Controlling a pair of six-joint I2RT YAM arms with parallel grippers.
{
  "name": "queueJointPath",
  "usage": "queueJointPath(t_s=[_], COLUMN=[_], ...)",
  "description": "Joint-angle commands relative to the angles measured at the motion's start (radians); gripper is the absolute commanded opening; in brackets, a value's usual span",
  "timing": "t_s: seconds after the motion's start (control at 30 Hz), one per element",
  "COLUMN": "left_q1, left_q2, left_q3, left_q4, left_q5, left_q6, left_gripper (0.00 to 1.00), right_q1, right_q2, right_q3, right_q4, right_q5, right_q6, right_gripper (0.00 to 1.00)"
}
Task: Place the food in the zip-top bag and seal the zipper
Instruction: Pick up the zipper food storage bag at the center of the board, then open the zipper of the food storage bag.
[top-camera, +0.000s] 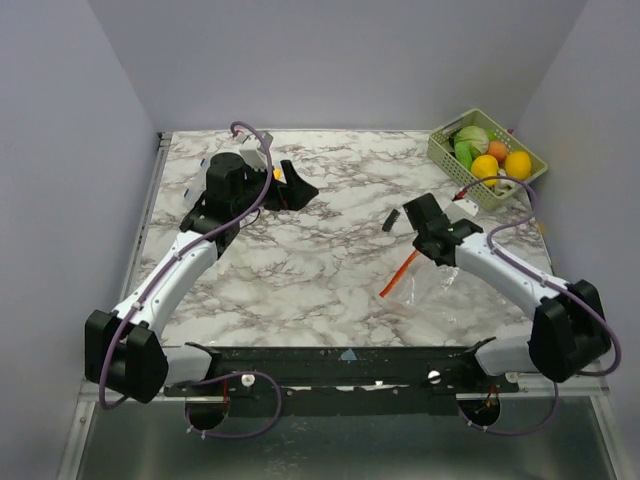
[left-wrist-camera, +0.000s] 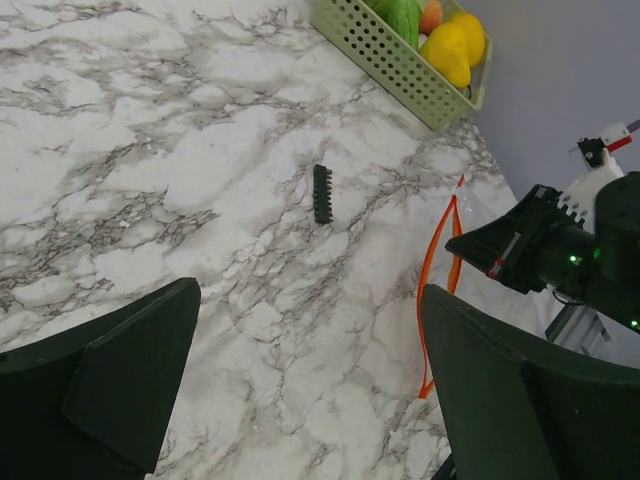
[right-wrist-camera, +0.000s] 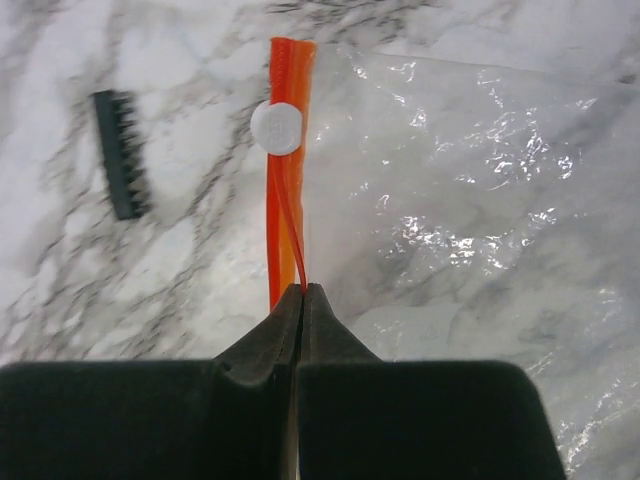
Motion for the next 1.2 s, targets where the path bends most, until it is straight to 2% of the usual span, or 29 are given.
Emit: queueJointPath(t_s=[0.0,0.13,0.33,0.6,0.67,0.77,0.9,1.17], left_q1=[-0.005,-0.005,-0.028,-0.089,-0.102,-0.12,-0.135,-0.168], left_q2=[0.051,0.085,0.105,0.073,0.064,0.051,0.005,-0.107], left_q3=[0.067,0.085,0.099,0.093,0.09,0.099,0.084,0.026], left_q4=[-0.063,-0.07,-0.059,-0.033,-0.035,-0.064,-0.064,-0.035], left_q5=[0.107,0.172,0.249,0.285,0.274,0.241,0.182,0.018], left_q6=[-0.012,-0.026,-0.026,0.03,0.047,0.083,0.116,0.19], left_gripper=[0.92,0.9,0.9,0.88,0.83,0.7,0.7,0.75], right_q1=[0.005,0.004,0.005,0.005,0.004,0.004,0.007,0.049], right_q2=[-0.204,-0.355,-0.403,-0.362,-0.341,-0.3,-0.222,-0.134], right_q3=[-0.113,-0.219,-0.231,-0.201,-0.187,-0.164,-0.143,-0.094], right_q4=[0.361,0.636,0.851,1.011,1.034,1.072,1.151,1.245], right_q5=[-0.273,-0.569,-0.824,-0.957,-0.967,-1.003,-1.063,-1.084], right_q6=[-0.253,-0.364,-0.316,-0.232,-0.226,-0.214,-0.163,-0.098], right_gripper=[0.0,0.01,0.01,0.01,0.01,0.01,0.01,0.01])
